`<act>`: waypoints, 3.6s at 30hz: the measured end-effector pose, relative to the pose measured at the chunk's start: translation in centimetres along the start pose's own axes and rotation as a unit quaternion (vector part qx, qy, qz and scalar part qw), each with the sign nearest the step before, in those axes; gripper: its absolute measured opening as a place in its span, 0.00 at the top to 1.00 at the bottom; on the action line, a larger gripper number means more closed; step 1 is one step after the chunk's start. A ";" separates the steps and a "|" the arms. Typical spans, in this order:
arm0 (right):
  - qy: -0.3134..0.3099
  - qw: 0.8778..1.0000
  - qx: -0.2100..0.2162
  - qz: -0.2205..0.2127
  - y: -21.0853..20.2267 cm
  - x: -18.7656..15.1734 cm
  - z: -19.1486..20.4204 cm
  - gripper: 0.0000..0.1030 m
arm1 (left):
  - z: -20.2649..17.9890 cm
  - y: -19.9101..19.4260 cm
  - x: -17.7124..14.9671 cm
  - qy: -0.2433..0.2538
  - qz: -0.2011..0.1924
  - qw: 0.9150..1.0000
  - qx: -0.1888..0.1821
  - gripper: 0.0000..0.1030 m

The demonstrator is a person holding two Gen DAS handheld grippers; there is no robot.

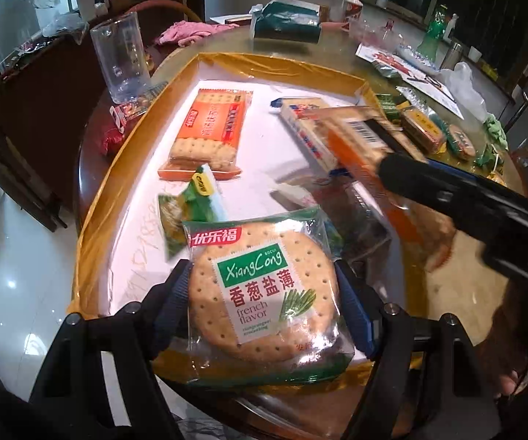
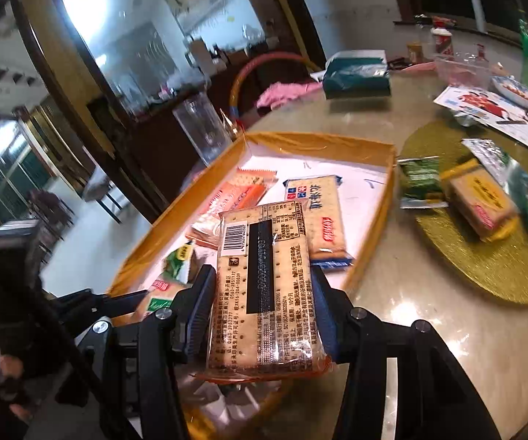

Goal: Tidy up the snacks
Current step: 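Carry both packs over the tray and open both tools to release them, then grasp the yellow crackers bag with the right tool, then grasp the square yellow-label cracker pack with the left tool while the right holds the yellow bag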

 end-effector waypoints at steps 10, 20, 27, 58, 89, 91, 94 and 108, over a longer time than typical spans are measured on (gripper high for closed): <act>-0.011 1.000 -0.012 0.009 1.8 -1.6 0.6 0.41 | 3.8 0.5 -0.3 -0.042 0.006 0.999 -0.023 0.23; 0.031 0.997 -0.001 -0.072 -6.7 -2.6 -1.9 0.20 | 1.9 -5.1 0.4 -0.074 -0.078 0.994 -0.033 0.14; 0.096 0.991 -0.046 -0.082 -11.3 -6.3 -8.9 0.20 | -5.5 -7.4 0.2 -0.017 -0.097 0.993 -0.071 0.14; 0.266 0.922 -0.276 -0.052 -16.2 -6.1 -30.2 0.50 | -15.4 -5.8 -2.6 0.060 -0.056 0.993 -0.091 0.14; 0.193 0.944 -0.247 -0.098 -19.7 -12.5 -25.3 0.57 | -24.9 12.7 16.3 -0.059 0.070 0.995 0.037 0.14; 0.191 0.946 -0.241 -0.097 -19.6 -12.4 -25.1 0.57 | -25.5 13.9 16.2 -0.043 0.085 0.994 0.051 0.14; 0.191 0.948 -0.236 -0.098 -19.6 -12.4 -25.0 0.57 | -25.7 13.7 15.7 0.004 0.060 0.996 0.071 0.13; 0.182 0.951 -0.231 -0.093 -19.3 -12.3 -24.7 0.57 | -22.0 2.1 -4.1 0.186 0.033 0.981 -0.035 0.30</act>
Point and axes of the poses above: each gripper's, at about its wrist camera, not at the fingertips, and y roughly the way its jaws point, z to its left, x to its top, the point moved 9 cm from there along y, roughly the way its jaws point, and after that the axes turned 6 degrees about x, right-handed, at the moved point
